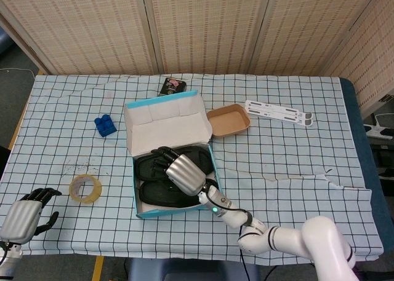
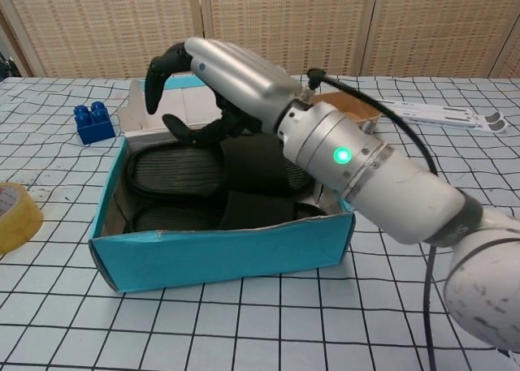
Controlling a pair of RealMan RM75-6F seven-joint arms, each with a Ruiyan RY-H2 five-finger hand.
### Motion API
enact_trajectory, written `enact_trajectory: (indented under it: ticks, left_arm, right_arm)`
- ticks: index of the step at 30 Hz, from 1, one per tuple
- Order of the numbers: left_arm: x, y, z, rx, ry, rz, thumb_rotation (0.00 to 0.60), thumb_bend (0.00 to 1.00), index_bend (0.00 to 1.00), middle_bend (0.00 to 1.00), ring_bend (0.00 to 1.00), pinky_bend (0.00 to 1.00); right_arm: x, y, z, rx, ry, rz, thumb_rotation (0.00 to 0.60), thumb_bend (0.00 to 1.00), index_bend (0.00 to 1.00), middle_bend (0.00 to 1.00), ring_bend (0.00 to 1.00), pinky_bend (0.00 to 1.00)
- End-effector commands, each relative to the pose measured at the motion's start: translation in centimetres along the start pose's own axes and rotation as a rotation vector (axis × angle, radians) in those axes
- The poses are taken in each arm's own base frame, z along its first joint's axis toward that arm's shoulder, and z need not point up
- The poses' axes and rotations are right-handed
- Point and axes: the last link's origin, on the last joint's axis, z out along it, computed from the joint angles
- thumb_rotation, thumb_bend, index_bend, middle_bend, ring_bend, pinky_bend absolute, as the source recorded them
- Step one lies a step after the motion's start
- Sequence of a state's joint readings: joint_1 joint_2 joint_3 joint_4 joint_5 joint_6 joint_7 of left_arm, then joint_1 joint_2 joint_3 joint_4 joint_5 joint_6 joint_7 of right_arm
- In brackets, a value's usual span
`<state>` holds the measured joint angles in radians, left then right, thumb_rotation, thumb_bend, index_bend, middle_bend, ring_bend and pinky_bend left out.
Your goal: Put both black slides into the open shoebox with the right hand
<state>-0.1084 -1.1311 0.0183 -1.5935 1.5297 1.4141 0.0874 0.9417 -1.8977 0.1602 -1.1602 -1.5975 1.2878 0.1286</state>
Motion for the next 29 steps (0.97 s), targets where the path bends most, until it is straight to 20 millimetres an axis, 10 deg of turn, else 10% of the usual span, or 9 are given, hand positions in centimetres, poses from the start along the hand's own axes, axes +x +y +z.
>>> enact_trajectory:
  ticks: [1,12,29]
  left_arm:
    - [0.0,0.0,-0.1,0.0,0.003,0.001,0.6,0.38,0.31,0.29,0.25,0.43]
    - [0.0,0.2,-0.1,0.006,0.019,0.02,0.6,0.38,0.31,0.29,0.25,0.43]
    - [0.0,0.4,-0.2,0.015,0.034,0.038,0.6,0.38,0.31,0.29,0.25,0.43]
  right_arm:
    - [6.5,2.4,-7.1,-0.14,-0.054,-0.229,0.6,0.46,0.45,0.34,0.12,0.16]
    - [14.1,8.2,-26.4,-0.496,-0.035,-0.531,0.6,0.35,0.37,0.31,0.1,0.11]
    - [15.0,11.5,-30.3,-0.631,-0.026,-0.572,0.6,0.35,0.36,0.28,0.07,0.08]
